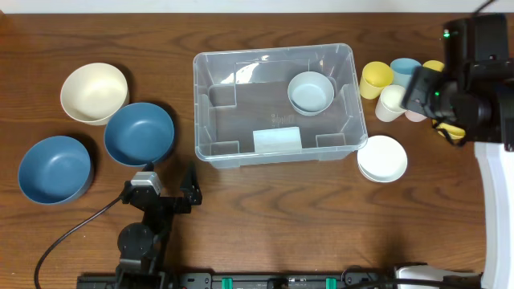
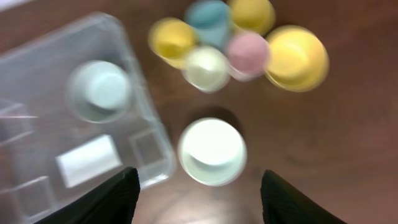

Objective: Pack container
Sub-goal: 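Open the right gripper and withdraw toward the white bowl, then grasp the white bowl rim with the right gripper and lift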

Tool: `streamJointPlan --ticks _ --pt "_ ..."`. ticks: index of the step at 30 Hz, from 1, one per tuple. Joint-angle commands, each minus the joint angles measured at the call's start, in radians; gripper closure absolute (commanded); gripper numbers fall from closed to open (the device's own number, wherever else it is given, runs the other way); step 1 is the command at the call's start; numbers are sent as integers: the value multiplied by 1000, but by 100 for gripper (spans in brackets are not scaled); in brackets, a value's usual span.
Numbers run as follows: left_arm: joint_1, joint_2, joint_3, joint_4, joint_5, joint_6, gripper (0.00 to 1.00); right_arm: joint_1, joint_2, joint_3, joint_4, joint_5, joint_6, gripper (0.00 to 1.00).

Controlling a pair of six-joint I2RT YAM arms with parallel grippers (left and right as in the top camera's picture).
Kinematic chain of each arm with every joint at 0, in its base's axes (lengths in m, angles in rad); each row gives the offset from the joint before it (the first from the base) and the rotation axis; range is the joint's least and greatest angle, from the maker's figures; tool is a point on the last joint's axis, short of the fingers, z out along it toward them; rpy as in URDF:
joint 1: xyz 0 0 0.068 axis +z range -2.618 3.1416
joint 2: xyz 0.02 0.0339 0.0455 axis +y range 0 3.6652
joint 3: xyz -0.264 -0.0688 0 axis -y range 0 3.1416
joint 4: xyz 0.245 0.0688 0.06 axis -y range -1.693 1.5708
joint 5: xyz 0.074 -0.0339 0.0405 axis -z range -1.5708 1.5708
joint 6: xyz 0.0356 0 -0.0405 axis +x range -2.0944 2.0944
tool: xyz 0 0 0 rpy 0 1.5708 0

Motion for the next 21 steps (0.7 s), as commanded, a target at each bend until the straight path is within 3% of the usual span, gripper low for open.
streamJointPlan --ticks 1,7,12,21 --pt "6 -6 -16 -37 -3 20 2 -71 12 -79 -24 9 44 38" --pt "6 -6 -16 -37 -3 20 2 -176 11 -371 84 -15 124 39" --pt "6 -6 -16 -37 -3 20 2 -226 12 -636 277 -74 137 40" --pt "6 -6 -16 -37 -3 20 2 -231 12 -944 588 -134 123 43"
